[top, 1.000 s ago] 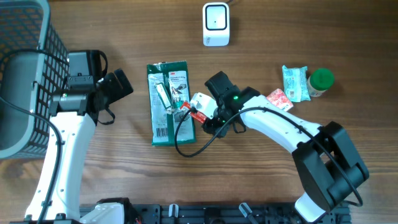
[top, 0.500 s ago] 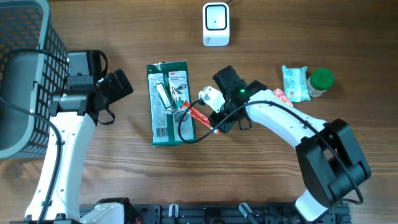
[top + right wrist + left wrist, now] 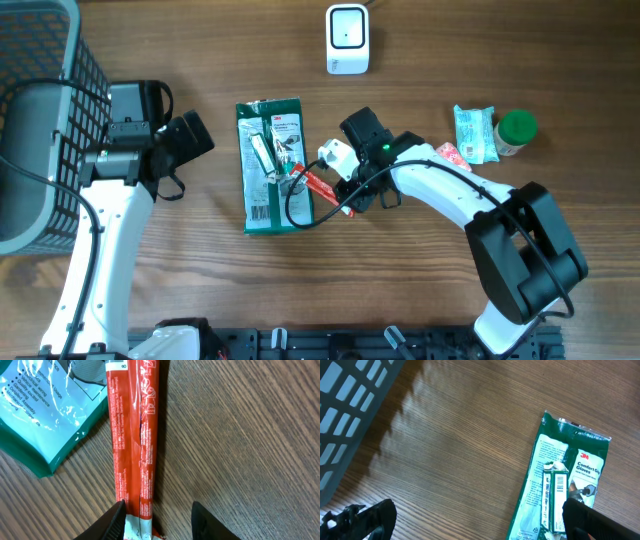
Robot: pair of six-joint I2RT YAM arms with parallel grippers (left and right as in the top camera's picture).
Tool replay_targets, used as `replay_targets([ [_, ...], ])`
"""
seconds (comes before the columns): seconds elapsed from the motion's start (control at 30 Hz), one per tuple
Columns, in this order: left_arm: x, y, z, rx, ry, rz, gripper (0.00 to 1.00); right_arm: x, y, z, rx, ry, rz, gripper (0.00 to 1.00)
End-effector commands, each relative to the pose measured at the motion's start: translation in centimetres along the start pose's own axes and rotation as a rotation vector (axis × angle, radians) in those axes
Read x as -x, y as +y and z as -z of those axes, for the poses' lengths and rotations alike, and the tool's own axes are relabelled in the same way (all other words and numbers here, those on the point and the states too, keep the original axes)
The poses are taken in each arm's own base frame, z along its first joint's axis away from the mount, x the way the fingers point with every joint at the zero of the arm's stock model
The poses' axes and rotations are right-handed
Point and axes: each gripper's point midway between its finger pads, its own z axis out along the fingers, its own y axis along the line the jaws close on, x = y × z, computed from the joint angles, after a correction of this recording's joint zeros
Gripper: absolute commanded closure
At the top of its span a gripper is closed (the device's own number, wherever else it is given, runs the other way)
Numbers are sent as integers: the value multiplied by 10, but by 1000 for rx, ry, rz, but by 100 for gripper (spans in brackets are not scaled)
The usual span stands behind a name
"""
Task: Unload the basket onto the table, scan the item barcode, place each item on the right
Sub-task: 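Grasp the red stick packs with the right gripper, then lift the red stick packs and pull them off the gloves pack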
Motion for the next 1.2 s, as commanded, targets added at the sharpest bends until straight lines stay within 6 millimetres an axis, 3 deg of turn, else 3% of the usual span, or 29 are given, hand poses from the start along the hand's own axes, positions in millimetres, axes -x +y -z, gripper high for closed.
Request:
replay_targets([
  [0.0, 3, 2, 0, 9, -9, -7, 0, -7, 5, -8, 31, 18, -11, 58],
  [0.17, 3, 2, 0, 9, -9, -7, 0, -12, 6, -11, 38, 42, -68, 60],
  [0.47, 3, 2, 0, 8, -9, -7, 0, -28, 7, -26, 60, 112, -96, 74],
  [0.6, 3, 2, 0, 8, -9, -7, 0, -26, 7, -23, 59, 109, -88, 93],
  [0.7, 3, 2, 0, 8, -9, -7, 0, -12, 5, -13, 50, 80, -79, 96],
  [0.93, 3, 2, 0, 9, -9, -7, 0, 17, 10, 34, 24, -21, -20, 96],
  [1.1, 3, 2, 0, 9, -9, -7, 0, 37, 59, 61, 273, -168, 147, 96],
  [1.17, 3, 2, 0, 9, -9, -7, 0, 37, 65, 62, 301, -176, 153, 96],
])
